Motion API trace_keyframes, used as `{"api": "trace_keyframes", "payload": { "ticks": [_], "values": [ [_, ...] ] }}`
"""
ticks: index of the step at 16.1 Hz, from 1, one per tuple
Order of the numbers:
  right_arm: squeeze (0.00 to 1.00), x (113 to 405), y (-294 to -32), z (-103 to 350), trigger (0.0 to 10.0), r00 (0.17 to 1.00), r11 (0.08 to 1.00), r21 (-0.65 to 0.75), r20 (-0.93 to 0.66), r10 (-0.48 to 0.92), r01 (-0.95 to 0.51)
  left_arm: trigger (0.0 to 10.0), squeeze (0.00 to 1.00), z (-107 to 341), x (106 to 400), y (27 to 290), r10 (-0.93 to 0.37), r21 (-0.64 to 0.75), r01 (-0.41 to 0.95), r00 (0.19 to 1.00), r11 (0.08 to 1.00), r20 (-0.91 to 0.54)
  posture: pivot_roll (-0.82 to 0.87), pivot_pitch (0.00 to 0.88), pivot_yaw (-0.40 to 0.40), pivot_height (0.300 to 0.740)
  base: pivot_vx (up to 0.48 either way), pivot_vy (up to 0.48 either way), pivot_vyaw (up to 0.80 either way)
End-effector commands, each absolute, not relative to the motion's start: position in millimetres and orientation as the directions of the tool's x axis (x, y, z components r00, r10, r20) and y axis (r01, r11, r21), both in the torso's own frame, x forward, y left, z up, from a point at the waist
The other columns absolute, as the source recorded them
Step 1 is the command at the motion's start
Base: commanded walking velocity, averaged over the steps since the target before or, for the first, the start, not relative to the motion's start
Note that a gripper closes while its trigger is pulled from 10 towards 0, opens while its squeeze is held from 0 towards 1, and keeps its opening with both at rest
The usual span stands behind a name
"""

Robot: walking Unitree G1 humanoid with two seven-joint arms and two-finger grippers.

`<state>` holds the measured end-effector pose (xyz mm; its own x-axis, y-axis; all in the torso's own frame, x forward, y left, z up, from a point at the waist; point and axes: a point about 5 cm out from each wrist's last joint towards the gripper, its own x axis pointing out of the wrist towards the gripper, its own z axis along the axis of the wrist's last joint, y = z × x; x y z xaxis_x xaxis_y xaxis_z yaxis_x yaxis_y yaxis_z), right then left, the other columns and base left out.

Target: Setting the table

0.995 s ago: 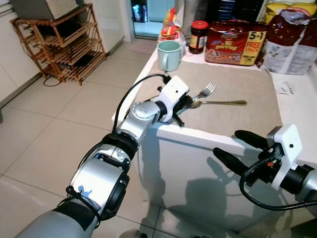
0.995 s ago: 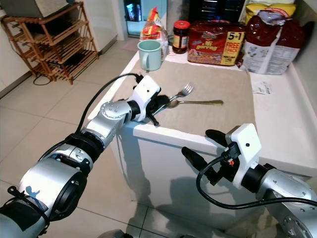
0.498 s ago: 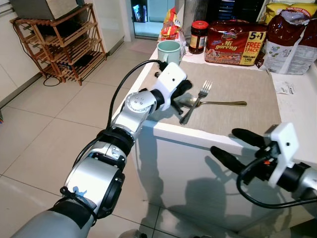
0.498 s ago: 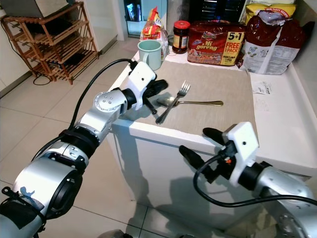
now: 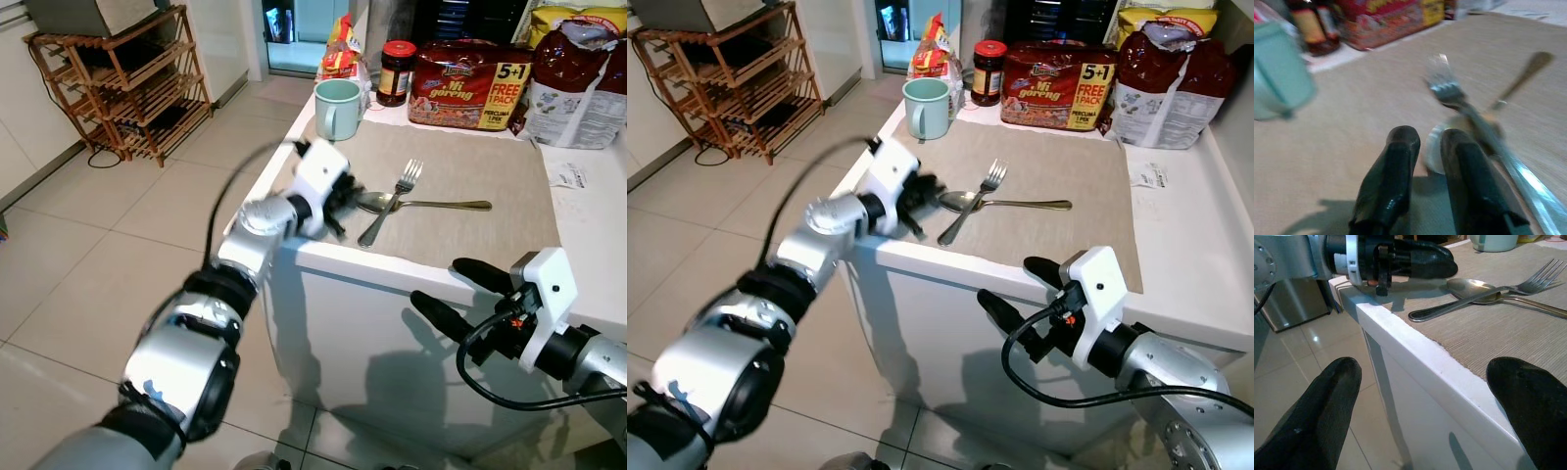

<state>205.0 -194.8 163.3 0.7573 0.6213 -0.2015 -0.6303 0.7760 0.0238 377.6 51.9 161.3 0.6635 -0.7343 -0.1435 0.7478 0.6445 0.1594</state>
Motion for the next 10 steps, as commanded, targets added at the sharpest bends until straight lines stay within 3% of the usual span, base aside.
{"api": "trace_keyframes", "payload": {
  "ticks": [1,4,10],
  "values": [
    [0.00,204.8,-195.8,162.6,10.0,0.759,0.777,0.020,-0.197,0.620,-0.629,10.0,1.00,164.7,374.8,46.0,-0.764,0.160,0.776,0.630,0.610,-0.142,-0.06,0.000,0.027,0.740,0.000,0.000,0.00],
    [0.00,206.2,-198.7,164.4,10.0,0.756,0.774,0.012,-0.205,0.622,-0.633,10.0,1.00,150.8,364.9,36.8,-0.790,0.177,0.818,0.575,0.548,-0.212,-0.07,0.000,0.021,0.740,0.000,0.000,0.00],
    [0.00,207.0,-200.4,166.5,10.0,0.756,0.772,-0.001,-0.204,0.622,-0.635,10.0,1.00,145.0,364.8,32.7,-0.745,0.194,0.793,0.609,0.577,-0.274,-0.09,0.000,0.030,0.740,0.000,0.000,0.00]
  ]
}}
